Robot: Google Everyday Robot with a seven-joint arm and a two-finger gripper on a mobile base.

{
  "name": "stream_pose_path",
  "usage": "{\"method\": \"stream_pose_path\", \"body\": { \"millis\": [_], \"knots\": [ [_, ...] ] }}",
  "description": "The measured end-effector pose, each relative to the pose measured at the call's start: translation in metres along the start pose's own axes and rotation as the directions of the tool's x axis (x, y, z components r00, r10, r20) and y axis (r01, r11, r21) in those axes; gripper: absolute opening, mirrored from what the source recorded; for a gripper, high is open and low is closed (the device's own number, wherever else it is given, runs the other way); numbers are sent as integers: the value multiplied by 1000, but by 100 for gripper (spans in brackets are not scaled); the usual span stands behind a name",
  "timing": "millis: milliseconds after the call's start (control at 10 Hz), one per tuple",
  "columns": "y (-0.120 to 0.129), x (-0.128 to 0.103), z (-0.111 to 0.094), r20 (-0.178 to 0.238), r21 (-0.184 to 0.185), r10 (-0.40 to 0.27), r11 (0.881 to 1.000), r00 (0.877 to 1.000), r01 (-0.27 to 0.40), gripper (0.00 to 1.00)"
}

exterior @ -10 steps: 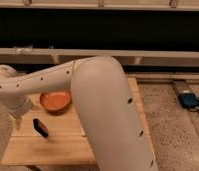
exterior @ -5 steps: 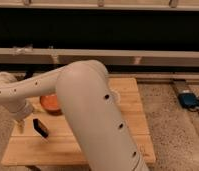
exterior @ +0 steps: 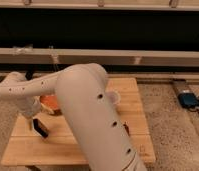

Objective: Knock the eraser over

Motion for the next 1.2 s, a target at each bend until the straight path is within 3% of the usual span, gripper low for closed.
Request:
{"method": "stream_pose_path", "body": {
  "millis": [300, 600, 700, 800, 1200],
  "knots": [
    [35, -17, 15, 33, 35, 110, 993, 993, -111, 80],
    [90, -45, 28, 48, 96, 261, 960, 964, -265, 80],
    [97, -50, 26, 31, 121, 280, 952, 959, -282, 80],
    [102, -52, 17, -16, 155, 281, 949, 960, -275, 80],
    [103, -37, -33, -191, 236, 208, 958, 959, -161, 80]
  ]
}}
